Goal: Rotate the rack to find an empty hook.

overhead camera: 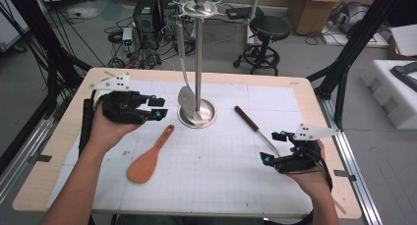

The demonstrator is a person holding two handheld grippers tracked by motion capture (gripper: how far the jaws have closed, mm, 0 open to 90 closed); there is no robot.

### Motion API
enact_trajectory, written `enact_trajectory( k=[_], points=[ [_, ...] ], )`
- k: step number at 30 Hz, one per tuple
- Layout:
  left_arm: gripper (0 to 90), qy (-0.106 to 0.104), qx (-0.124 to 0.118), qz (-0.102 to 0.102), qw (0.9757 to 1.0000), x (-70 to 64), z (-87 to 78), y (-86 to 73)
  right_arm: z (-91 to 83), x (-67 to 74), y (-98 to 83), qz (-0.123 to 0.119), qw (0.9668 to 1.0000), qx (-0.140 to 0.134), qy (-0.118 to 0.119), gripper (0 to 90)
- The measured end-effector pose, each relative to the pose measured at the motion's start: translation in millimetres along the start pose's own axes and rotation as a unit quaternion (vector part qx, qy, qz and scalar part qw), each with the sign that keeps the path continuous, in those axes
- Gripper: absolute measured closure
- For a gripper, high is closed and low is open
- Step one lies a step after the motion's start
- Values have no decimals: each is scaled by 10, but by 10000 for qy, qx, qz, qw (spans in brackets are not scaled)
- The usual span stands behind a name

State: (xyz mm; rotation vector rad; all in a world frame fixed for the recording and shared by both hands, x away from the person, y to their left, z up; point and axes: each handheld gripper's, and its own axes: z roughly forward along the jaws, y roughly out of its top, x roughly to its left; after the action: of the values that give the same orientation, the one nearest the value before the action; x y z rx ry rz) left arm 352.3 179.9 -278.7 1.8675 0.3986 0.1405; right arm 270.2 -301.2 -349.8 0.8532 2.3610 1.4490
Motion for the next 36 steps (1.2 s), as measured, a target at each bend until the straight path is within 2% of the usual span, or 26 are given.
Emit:
enact_trajectory(
  k=[3, 9, 12, 15, 17, 24, 31, 36],
  points=[
    [572, -5, 72, 108, 9999, 17, 35, 145, -1, 0, -1, -5, 10000, 5, -3, 146],
    [635, 44, -56, 112, 9999, 58, 63, 451, 15, 19, 4, -24, 10000, 50, 3, 146],
    [629, 82, -63, 142, 9998, 88, 67, 587, 12, 16, 3, -23, 10000, 39, -4, 147],
    [643, 177, -93, 108, 9997, 137, 64, 726, 12, 14, 1, -22, 10000, 37, 2, 146],
    [668, 163, -167, 66, 9997, 162, 52, 802, 15, 12, 1, -22, 10000, 46, 4, 147],
    [760, 248, -282, 101, 9992, 235, 35, 1027, 24, 6, -7, -21, 10000, 45, 10, 146],
    [836, 298, -193, 282, 9990, 303, 43, 1245, 22, -8, -18, 18, 10000, 48, 4, 146],
    [875, 375, -150, 303, 9987, 370, 67, 1353, 22, -19, -31, 45, 10000, 57, 2, 147]
  ],
)
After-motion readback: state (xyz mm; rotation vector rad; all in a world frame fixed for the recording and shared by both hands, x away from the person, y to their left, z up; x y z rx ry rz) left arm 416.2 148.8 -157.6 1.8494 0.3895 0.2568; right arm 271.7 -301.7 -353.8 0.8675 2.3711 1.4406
